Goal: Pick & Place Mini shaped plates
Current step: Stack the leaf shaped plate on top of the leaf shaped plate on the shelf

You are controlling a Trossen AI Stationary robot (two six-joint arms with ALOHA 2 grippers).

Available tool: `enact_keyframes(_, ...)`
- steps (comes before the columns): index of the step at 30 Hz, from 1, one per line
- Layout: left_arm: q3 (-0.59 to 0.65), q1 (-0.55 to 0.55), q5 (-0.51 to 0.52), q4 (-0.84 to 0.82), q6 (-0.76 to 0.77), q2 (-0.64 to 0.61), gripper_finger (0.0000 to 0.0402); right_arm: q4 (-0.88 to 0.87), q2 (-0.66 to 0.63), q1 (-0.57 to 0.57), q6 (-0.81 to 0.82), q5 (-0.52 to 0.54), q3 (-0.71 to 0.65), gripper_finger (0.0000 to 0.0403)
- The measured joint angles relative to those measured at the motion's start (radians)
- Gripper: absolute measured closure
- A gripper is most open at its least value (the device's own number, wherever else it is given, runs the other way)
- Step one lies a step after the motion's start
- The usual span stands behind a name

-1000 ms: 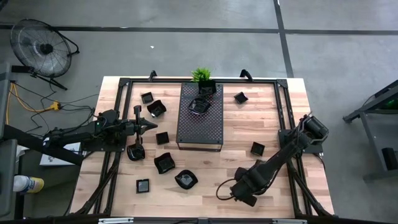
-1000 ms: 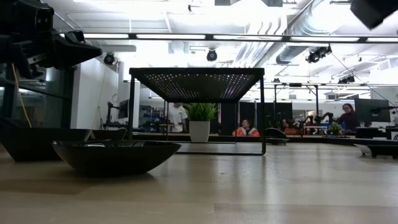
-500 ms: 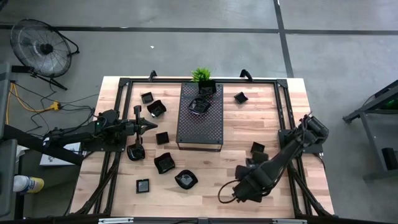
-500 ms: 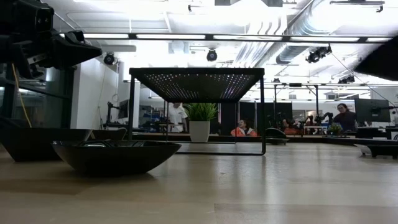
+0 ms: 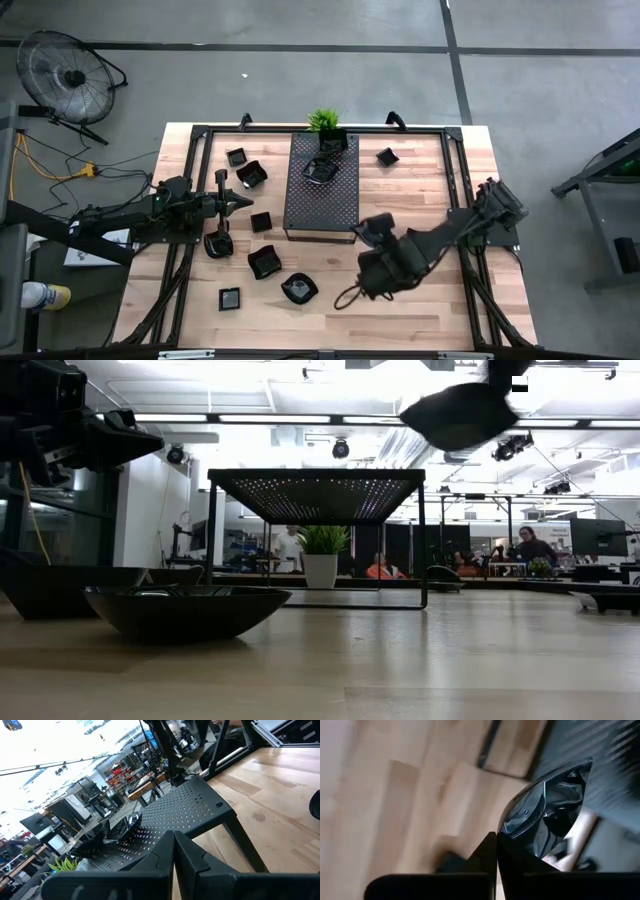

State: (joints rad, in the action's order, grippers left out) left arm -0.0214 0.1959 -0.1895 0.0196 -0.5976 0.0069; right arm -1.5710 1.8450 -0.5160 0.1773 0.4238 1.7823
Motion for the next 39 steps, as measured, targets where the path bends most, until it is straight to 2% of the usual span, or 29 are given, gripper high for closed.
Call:
enact_keyframes(10, 0.000, 0.000, 0.000, 0.000, 0.000, 0.000, 0.0400, 0.018, 0.000, 0.173, -0.351, 0.177, 0.059, 0.0403)
enact_keyframes(19, 0.000, 0.000, 0.000, 0.000, 0.000, 0.000, 0.0400, 0.204, 0.000, 0.344, -0.684, 0.218, 0.065, 0.0403)
enact_keyframes(28, 0.000, 0.000, 0.000, 0.000, 0.000, 0.000, 0.0400, 0.388, 0.030, 0.466, -0.840, 0.217, 0.065, 0.0403)
enact_keyframes(34, 0.000, 0.000, 0.000, 0.000, 0.000, 0.000, 0.0400, 0.500, 0.074, 0.488, -0.913, 0.215, 0.065, 0.0403)
enact_keyframes(39, 0.000, 0.000, 0.000, 0.000, 0.000, 0.000, 0.0400, 0.526, 0.095, 0.497, -0.919, 0.211, 0.065, 0.0403)
